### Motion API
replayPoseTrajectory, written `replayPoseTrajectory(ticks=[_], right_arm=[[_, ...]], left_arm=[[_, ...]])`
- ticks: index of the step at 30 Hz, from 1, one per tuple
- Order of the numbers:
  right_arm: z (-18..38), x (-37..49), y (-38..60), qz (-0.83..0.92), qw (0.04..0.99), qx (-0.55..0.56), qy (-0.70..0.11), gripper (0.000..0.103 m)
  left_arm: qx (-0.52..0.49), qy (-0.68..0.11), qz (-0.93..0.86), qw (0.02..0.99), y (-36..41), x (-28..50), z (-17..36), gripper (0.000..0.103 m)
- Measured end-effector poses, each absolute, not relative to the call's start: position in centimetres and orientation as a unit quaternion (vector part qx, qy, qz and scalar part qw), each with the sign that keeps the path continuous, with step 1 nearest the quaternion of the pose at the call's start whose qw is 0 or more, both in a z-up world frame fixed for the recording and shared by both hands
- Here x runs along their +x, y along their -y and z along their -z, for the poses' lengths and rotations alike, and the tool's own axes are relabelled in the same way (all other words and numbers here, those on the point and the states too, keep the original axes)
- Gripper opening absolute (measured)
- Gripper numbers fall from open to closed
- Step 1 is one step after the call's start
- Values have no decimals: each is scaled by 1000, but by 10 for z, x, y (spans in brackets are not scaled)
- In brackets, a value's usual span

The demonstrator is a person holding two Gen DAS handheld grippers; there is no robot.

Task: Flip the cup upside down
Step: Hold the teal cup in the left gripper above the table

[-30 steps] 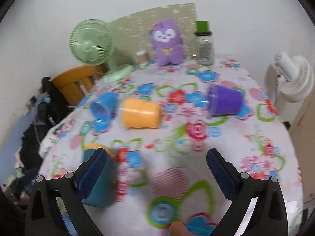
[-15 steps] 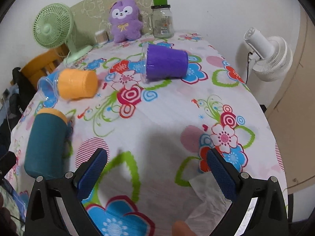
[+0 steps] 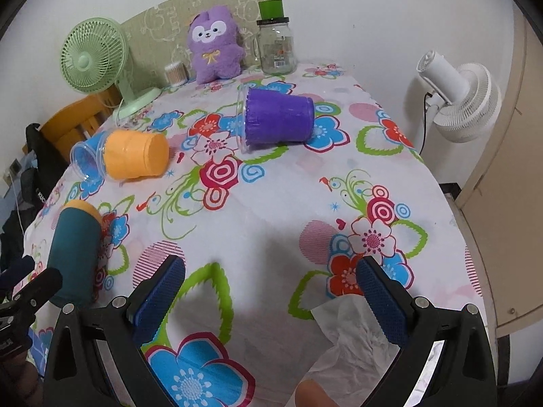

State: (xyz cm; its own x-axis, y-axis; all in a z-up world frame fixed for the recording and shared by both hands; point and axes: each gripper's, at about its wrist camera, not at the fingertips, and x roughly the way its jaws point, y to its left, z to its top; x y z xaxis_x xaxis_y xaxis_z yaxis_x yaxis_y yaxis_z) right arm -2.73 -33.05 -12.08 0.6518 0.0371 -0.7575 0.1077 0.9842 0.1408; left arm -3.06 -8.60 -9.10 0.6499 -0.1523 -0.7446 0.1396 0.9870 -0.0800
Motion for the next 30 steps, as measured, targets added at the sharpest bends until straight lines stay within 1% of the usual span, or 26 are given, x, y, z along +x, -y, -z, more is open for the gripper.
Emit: replayPoseTrajectory(ticks=[18, 20, 21, 22, 24, 26, 28, 30], right_arm=[[124, -29, 333, 19, 903, 93, -419, 102], [124, -30, 335, 19, 903, 95, -419, 102], [124, -30, 335, 19, 903, 96, -418, 102], [124, -31, 336, 19, 903, 97, -418, 102], [125, -31, 338, 20, 902, 101, -418, 102], [126, -31, 338, 18, 902, 103, -419, 102], [127, -32, 338, 18, 902, 103, -420, 102], [128, -32, 337, 17, 901, 104, -420, 102]], left_arm=[[0, -426, 101, 899, 100, -20, 105, 103], [5, -426, 108, 898, 101, -21, 106, 100], [8, -424, 109, 899, 102, -22, 107, 95], [11, -424, 110, 899, 103, -22, 107, 88], [17, -427, 111, 897, 104, -21, 109, 78], [15, -425, 110, 899, 103, -22, 109, 76], [7, -420, 106, 901, 100, -23, 107, 72], [4, -419, 105, 902, 98, -23, 106, 71]])
